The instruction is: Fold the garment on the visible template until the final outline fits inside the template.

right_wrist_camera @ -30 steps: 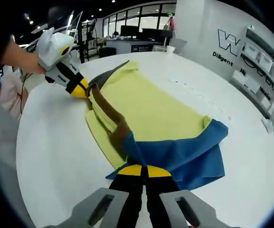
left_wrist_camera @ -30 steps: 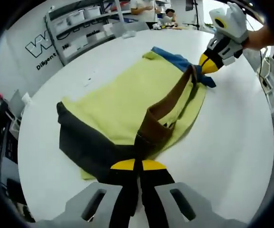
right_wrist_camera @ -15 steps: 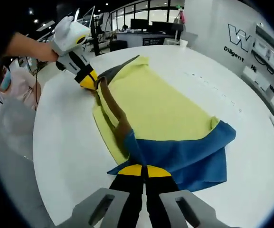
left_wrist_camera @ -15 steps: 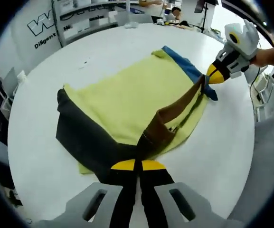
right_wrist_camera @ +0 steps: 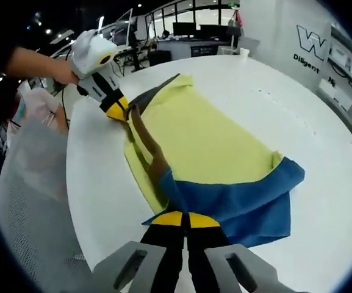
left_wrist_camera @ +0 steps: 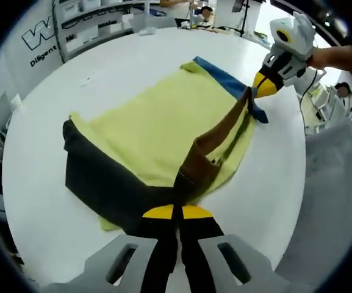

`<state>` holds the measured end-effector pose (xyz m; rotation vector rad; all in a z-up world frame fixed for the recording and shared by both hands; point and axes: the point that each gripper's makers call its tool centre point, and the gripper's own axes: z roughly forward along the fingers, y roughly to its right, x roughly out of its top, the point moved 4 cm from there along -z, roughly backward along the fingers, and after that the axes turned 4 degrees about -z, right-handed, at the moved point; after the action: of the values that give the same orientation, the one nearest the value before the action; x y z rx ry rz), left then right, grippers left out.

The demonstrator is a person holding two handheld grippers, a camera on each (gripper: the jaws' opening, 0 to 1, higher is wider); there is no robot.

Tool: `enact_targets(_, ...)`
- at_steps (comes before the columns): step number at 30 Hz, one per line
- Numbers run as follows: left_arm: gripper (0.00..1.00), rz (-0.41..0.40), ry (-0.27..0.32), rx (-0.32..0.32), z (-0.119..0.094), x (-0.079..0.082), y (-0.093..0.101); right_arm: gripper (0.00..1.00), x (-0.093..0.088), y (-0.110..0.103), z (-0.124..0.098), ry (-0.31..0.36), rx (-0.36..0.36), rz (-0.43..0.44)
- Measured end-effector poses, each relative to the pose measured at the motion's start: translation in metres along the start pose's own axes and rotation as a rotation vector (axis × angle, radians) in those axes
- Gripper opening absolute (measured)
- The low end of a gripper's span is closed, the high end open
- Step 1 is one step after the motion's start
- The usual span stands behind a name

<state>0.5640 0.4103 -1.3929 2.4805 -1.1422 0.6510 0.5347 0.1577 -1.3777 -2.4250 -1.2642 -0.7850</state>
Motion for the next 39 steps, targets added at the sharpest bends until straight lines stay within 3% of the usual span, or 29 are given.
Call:
enact_targets(8,0.03,0.041,0.011,-0.030,-0.009,-0.006,0.020,0.00,-0.009,-0.018,-0.009,0.001,0.025,0.043)
enact_targets(21,0.03,0.042,0.028,-0.074,-0.026,-0.023,0.047,0.00,-0.022,-0.045,-0.023,0.002,0.051,0.055)
enact_targets(39,0.03,0.050,0.021,-0.119,-0.046,-0.047,0.066,0.00,-0.023,-0.076,-0.034,0.012,0.071,0.074)
